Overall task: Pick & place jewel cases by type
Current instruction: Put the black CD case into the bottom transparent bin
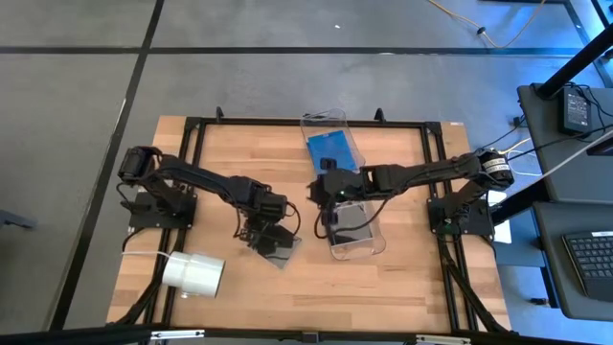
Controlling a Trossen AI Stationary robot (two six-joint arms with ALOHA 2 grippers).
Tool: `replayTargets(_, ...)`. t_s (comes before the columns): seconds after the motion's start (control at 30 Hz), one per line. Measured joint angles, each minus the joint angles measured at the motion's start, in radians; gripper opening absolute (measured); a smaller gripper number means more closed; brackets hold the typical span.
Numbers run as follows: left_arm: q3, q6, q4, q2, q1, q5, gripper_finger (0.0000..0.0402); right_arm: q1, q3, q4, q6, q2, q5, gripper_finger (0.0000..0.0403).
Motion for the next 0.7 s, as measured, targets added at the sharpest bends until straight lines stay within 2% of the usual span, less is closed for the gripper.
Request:
replayTargets(0.1, 0.000, -0.001, -0.005, -0.044, -0.014, -0.001, 0.0153, 0.003, 0.000, 0.000, -0.019, 0.000, -0.145, 0.0139)
replayTargets(0.17, 0.000, -0.021, 0.007, -0.067, -0.024, -0.009, 0.0154, 0.011, 0.000, 0.000, -0.018, 0.001, -0.194, 0.0139)
replayTargets(0.27, 0.002, -0.075, 0.021, -0.095, -0.039, -0.033, 0.0156, 0.029, 0.000, 0.007, -0.016, 0.038, -0.191, 0.0139)
replayTargets(0.57, -0.001, -0.096, 0.030, -0.114, -0.082, -0.061, 0.0153, 0.087, -0.001, 0.075, -0.048, 0.254, -0.190, 0.0139)
replayTargets(0.7, -0.065, -0.126, 0.056, -0.120, -0.104, -0.049, 0.0157, 0.094, -0.001, 0.115, -0.022, 0.311, -0.196, 0.0139)
